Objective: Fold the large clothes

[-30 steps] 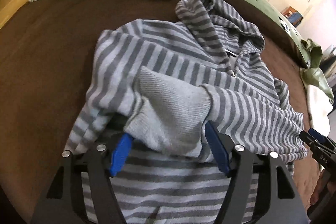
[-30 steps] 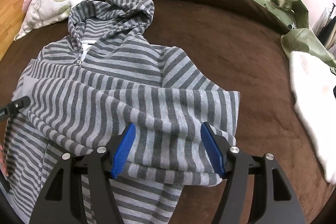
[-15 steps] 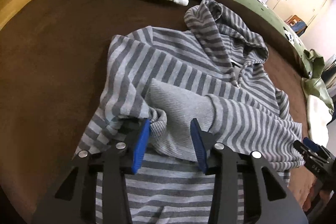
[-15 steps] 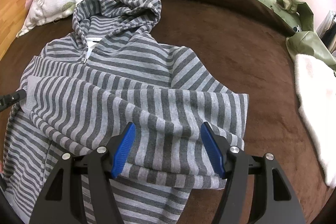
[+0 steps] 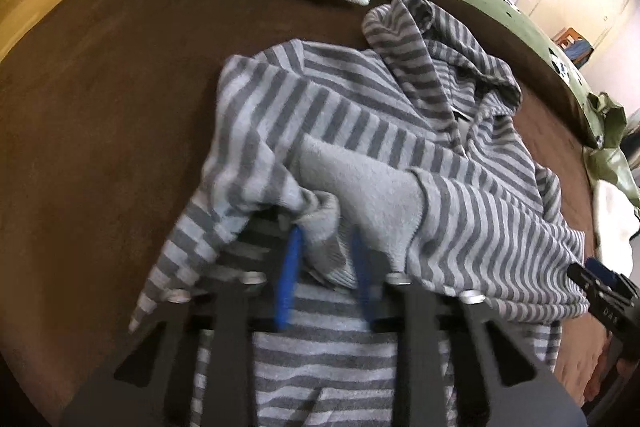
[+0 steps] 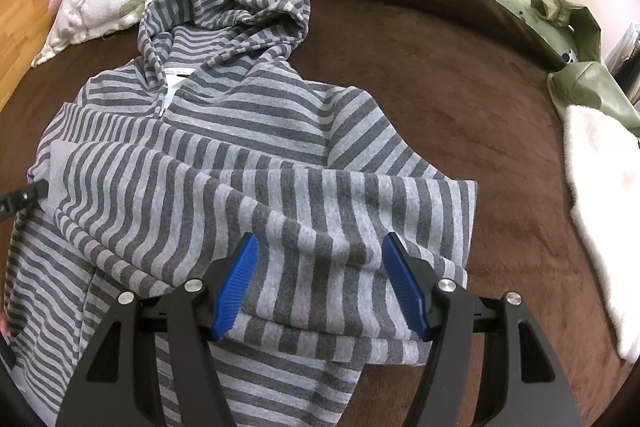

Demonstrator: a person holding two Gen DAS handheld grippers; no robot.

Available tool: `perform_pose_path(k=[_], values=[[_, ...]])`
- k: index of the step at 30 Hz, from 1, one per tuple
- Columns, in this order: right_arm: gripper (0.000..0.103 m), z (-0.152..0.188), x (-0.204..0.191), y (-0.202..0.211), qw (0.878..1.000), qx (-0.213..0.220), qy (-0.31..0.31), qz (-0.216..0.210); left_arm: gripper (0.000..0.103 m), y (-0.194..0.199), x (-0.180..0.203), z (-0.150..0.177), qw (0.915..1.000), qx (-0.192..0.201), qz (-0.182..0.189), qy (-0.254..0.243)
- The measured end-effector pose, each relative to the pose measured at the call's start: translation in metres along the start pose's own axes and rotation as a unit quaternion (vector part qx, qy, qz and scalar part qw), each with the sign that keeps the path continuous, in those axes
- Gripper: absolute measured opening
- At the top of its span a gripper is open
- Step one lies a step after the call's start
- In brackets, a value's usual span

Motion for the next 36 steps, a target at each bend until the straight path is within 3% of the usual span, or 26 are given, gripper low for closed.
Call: perform_pose_path(k=[6,18,25,28,31,34,35,36], values=[[0.064,0.003,-0.001,0.000,1.000,-0.004,-0.003,-0.005,0.015,0.002,-0.001,0.000,0.9999,-0.001,-0.007,-0.009],[0.064,-0.004,-0.007,0.009,1.000,0.000,0.006,-0.010,0.012,0.057,0.014,-0.030,0.9940,0.082,-0.048,-0.054],[0.065,-0.014,-0.009,0.017,1.000,0.005,0.011,-0.011,0.012,0.077,-0.010,-0.064,0.9883,0.123,-0.077,-0.048],[0.070,-0.016,-0.012,0.016,1.000,0.005,0.017,-0.011,0.011,0.072,-0.034,-0.065,0.9885,0.114,-0.093,-0.035],[0.071,-0.014,-0.016,0.007,1.000,-0.004,0.023,-0.007,0.011,0.043,-0.055,-0.047,0.9930,0.072,-0.090,-0.022],[0.072,-0.009,-0.016,-0.001,1.000,-0.012,0.019,-0.007,0.015,0.016,-0.064,-0.026,0.9943,0.036,-0.095,-0.032],[0.072,-0.008,-0.016,-0.004,1.000,-0.015,0.018,-0.004,0.022,0.015,-0.067,-0.024,0.9940,0.037,-0.099,-0.030],[0.072,-0.006,-0.015,-0.007,1.000,-0.018,0.019,-0.001,0.040,0.017,-0.070,-0.024,0.9932,0.041,-0.105,-0.027]])
Point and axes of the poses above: each gripper's, at about its wrist camera, not at the fingertips, and y roughly against the way its jaws point, x to its right, z to its underside, the point moved 9 cm from there along -y, roughly the way its jaws point, and after that the axes turned 6 degrees about z, right-handed, at the moved point
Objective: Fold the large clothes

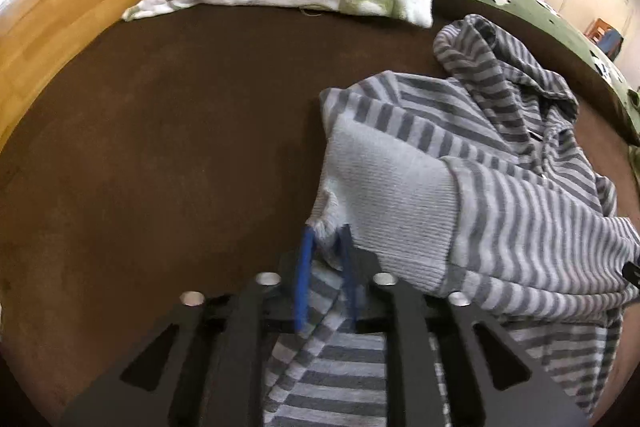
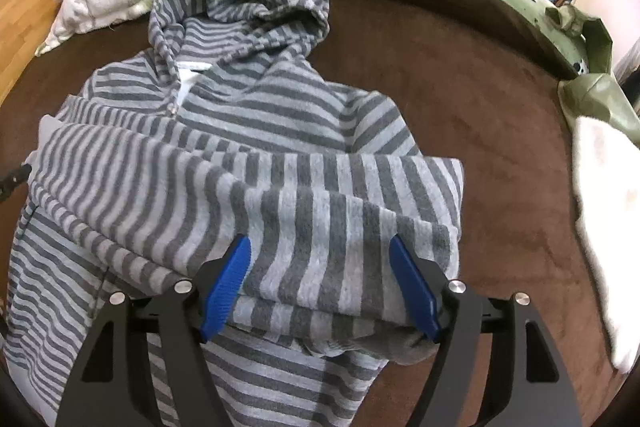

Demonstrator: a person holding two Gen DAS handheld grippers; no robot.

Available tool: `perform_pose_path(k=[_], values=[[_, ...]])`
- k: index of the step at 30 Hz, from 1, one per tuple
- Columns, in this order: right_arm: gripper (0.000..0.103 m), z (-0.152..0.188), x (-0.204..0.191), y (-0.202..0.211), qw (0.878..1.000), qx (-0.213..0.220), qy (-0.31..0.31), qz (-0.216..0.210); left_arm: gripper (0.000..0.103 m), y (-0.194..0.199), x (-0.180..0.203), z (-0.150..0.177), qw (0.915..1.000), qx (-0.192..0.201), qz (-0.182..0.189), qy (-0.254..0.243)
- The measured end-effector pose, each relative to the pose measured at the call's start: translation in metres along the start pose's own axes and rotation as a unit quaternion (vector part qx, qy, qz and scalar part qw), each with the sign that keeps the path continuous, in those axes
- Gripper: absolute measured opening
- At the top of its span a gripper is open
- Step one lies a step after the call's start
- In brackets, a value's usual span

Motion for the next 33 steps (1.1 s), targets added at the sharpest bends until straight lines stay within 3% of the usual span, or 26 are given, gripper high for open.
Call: perform_pose_path(k=[3,8,9,11,13,15,18,21,25,27,33], values=[[0.071,0.004,0.002,-0.003,1.000,-0.004,-0.003,0.001,0.078,0.018,-0.008,-0.010,0.9992,0.031,0.000,0.024],[0.067,-0.009,0.013,0.020,1.000,0.018,-0.023,0.009,0.093,0.056,-0.002,-0.038,0.9972,0.074,0.005,0.011],[0.062,-0.012,0.016,0.023,0.999,0.020,-0.027,0.010,0.097,0.061,0.005,-0.044,0.9968,0.078,0.015,0.006],[0.058,-0.017,0.021,0.025,0.999,0.019,-0.032,0.011,0.096,0.064,0.020,-0.051,0.9965,0.077,0.032,-0.008],[0.031,-0.015,0.025,0.018,0.999,0.001,-0.038,0.000,0.096,0.059,0.040,-0.055,0.9961,0.069,0.044,-0.033],[0.019,-0.010,0.027,0.008,0.999,-0.017,-0.041,-0.002,0.097,0.050,0.059,-0.053,0.9951,0.059,0.058,-0.054],[0.019,0.002,0.028,-0.005,0.998,-0.033,-0.045,-0.003,0.097,0.041,0.078,-0.046,0.9935,0.048,0.071,-0.074],[0.019,0.013,0.027,-0.018,0.998,-0.046,-0.049,-0.005,0.097,0.016,0.089,-0.032,0.9931,0.003,0.079,-0.086],[0.019,0.021,0.025,-0.032,0.997,-0.051,-0.051,-0.004,0.096,-0.010,0.084,-0.017,0.9933,-0.026,0.082,-0.078],[0.020,0.021,0.024,-0.035,0.998,-0.048,-0.049,-0.003,0.096,-0.029,0.079,-0.006,0.9919,-0.061,0.081,-0.076],[0.020,0.020,0.025,-0.029,0.998,-0.048,-0.050,-0.005,0.096,-0.031,0.080,-0.003,0.9913,-0.053,0.073,-0.096]])
Point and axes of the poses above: each gripper's, at about its wrist camera, not at the fingertips, and y roughly against the way its jaws point, x to its right, z to its underside, the point moved 9 cm from there along -y, roughly the way its jaws point, and after that the axes turned 6 degrees about z, right-handed, at the moved point
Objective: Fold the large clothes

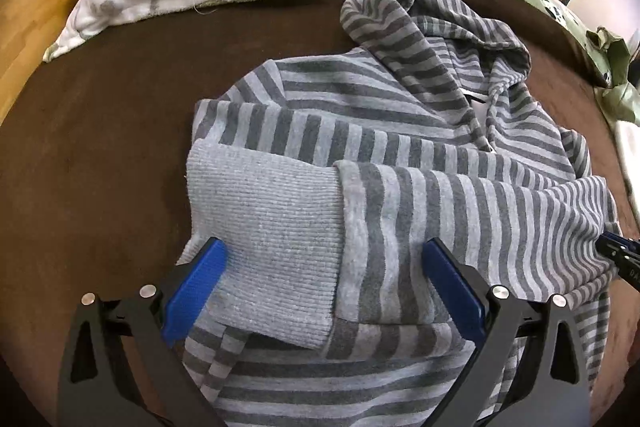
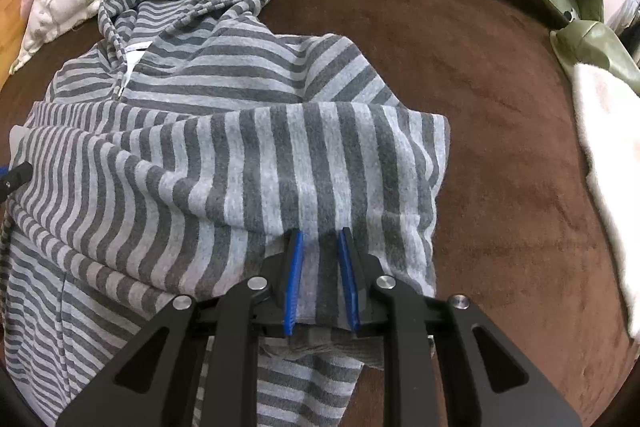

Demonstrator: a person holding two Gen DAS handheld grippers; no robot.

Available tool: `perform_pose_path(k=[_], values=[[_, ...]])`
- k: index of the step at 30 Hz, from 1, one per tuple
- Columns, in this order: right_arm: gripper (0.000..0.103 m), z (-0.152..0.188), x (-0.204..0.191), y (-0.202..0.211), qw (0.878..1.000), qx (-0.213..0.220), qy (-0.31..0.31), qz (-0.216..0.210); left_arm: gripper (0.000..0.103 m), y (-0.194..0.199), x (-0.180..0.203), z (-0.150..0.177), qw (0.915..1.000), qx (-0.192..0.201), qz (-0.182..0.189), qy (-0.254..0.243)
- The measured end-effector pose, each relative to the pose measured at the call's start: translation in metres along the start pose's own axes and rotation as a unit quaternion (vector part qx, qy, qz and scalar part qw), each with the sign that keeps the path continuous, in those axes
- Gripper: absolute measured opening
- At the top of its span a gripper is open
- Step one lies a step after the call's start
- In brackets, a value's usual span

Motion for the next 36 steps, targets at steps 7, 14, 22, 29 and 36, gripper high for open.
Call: perform_pose_path(k=[7,14,22,29,36], values=[[0.066,-0.024,-0.005,0.046,1.000,0.029,0.010,0.007,0.096,0.036,0.003,-0.020,0.9999,0.011,0.010,0.005],[0.071,-0.090,-0.020,0.085,0.997,0.067,0.035,-0.010,0.097,0.085,-0.005,-0.040,0.9998,0.005,-0.018,0.004],[0.081,-0.200,-0.071,0.083,0.987,0.117,0.090,-0.055,0.097,0.116,-0.038,-0.030,0.9981,-0.009,-0.054,0.027],[0.090,-0.293,-0.116,0.038,0.978,0.133,0.141,-0.071,0.097,0.127,-0.076,-0.004,0.9929,-0.026,-0.090,0.074],[0.090,-0.357,-0.156,-0.039,0.976,0.113,0.174,-0.066,0.097,0.125,-0.110,0.017,0.9846,-0.023,-0.118,0.127]])
Point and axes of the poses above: each gripper's, at about its wrist camera, not at the fingertips, and y roughly against the way its jaws point, x to its right, z to its underside, the point moved 9 cm from there along -y, roughly the way its jaws point, and after that the axes turned 6 degrees about z, right-handed, at the moved point
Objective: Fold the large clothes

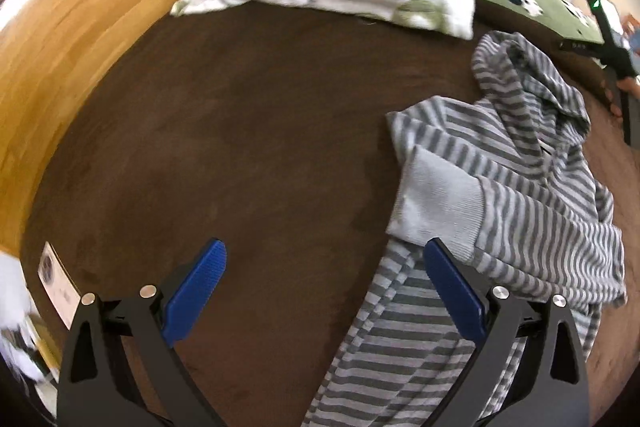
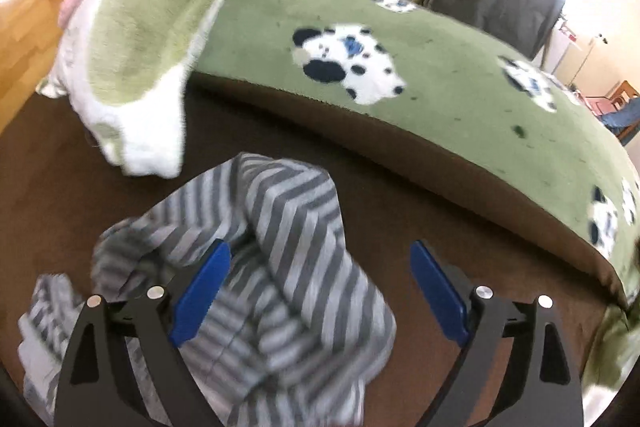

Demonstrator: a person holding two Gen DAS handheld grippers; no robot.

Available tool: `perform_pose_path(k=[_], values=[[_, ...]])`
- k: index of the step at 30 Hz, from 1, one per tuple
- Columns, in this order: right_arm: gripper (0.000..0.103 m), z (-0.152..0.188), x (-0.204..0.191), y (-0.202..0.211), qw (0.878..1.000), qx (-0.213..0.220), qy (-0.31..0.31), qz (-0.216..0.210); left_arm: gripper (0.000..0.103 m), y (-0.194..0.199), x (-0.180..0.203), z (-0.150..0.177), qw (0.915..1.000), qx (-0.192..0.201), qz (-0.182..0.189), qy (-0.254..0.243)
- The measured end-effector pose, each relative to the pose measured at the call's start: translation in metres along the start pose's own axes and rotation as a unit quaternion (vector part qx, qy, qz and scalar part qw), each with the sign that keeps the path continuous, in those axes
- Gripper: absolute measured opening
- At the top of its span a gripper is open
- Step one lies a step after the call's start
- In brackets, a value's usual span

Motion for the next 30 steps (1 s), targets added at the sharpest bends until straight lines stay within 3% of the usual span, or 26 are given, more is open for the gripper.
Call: perform_pose_path(k=[6,10,11,12,13,14,16,19,23,30], values=[[0.089,-0.005,-0.018,-0.052,1.000,-0.020,0.023,-0.009,0.097,-0.012,-0.009,0.011,0.9995,-0.005,-0.007,0.031],[0.086,-0.011,-0.013,-0.080,0.999,-0.034,0.013,-0.006,0.097,-0.022,-0.008,0.016,0.9995,-0.017,-0.012,0.022],[0.080,-0.010,-0.009,-0.091,0.999,-0.051,0.002,-0.004,0.097,-0.025,-0.007,0.018,0.9996,-0.021,-0.015,0.015],[0.051,-0.008,-0.007,-0.097,0.998,-0.064,-0.007,-0.007,0.097,-0.026,-0.007,0.019,0.9995,-0.023,-0.016,0.012],[0.039,-0.005,-0.007,-0.102,0.997,-0.076,-0.019,-0.022,0.097,-0.028,-0.007,0.020,0.9995,-0.025,-0.016,0.010],[0.037,-0.005,-0.005,-0.102,0.997,-0.073,-0.027,-0.023,0.097,-0.029,-0.006,0.021,0.9995,-0.026,-0.014,0.011],[0.023,-0.006,-0.005,-0.099,0.998,-0.064,-0.022,-0.017,0.097,-0.032,-0.006,0.025,0.9992,-0.032,-0.007,0.022],[0.014,-0.007,-0.005,-0.085,0.999,-0.050,-0.014,-0.014,0.097,-0.032,-0.007,0.029,0.9988,-0.033,-0.005,0.036],[0.013,-0.011,-0.006,-0.046,1.000,-0.016,-0.007,-0.009,0.097,-0.026,-0.007,0.025,0.9987,-0.024,0.002,0.045],[0.013,-0.006,-0.015,0.080,0.997,0.077,0.001,0.004,0.097,0.009,-0.003,0.007,0.9995,0.010,0.010,0.029]])
Point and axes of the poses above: each gripper's, at about its wrist camera, not at the fingertips, and y roughly against the way its jaws point, x to its right, z to its underside, the point moved 9 cm from there along -y, roughly the way its jaws point, and after that the axes turned 6 degrees about z, right-handed, at the moved point
